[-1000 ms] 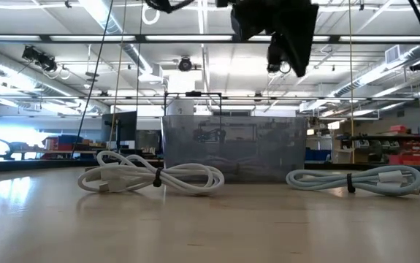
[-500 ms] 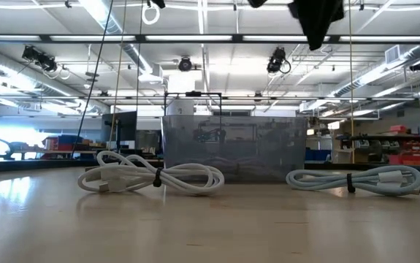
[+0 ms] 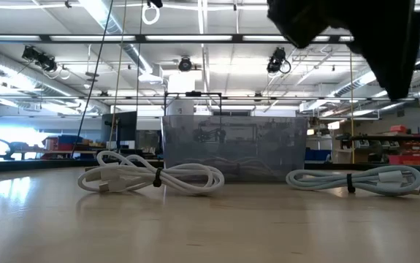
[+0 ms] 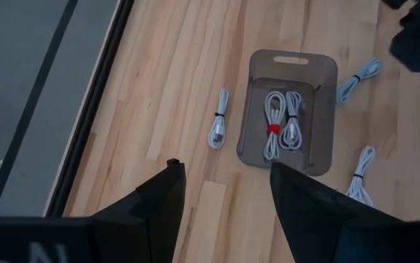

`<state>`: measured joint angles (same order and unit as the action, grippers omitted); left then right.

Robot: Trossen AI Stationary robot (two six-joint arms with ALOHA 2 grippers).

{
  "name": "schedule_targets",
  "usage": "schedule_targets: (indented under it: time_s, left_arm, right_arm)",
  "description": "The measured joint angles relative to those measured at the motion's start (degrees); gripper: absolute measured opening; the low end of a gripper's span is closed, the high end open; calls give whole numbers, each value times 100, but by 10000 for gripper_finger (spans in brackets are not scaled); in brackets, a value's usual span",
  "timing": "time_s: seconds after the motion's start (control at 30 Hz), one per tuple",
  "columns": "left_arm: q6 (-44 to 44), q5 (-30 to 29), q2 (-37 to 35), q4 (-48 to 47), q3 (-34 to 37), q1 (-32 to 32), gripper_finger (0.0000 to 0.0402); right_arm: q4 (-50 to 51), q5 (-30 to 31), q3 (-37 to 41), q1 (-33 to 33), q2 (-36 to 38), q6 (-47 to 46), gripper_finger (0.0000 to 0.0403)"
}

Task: Pick and place USB-C Cables
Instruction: Put the light blue charger cable in the black bin

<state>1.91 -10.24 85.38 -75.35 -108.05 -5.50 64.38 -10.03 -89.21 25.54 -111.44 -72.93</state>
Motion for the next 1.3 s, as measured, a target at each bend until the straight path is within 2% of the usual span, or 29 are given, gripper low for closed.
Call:
schedule_targets:
  time_s: [0.3,0.63,0.87,1.0,1.23,1.3]
  left_arm:
    - [166,0,0,7,0,-2,206]
    - [349,0,2,15,0,-2,206]
    - [494,0,4,14,0,0,206]
    - [494,0,7,14,0,-2,206]
    - [493,0,7,13,0,-1,206]
    - [491,-1,7,13,0,0,206]
  right_arm:
    - [-757,137,925,-97,0,298,200]
    - [-1676,315,1614,-247,-2,664,198]
    - [-1851,361,1777,-276,-2,707,195]
    - [-1827,401,1777,-282,-2,667,163]
    - [-1844,82,1771,-313,4,701,33]
    - [-1832,-15,1734,-311,0,828,33]
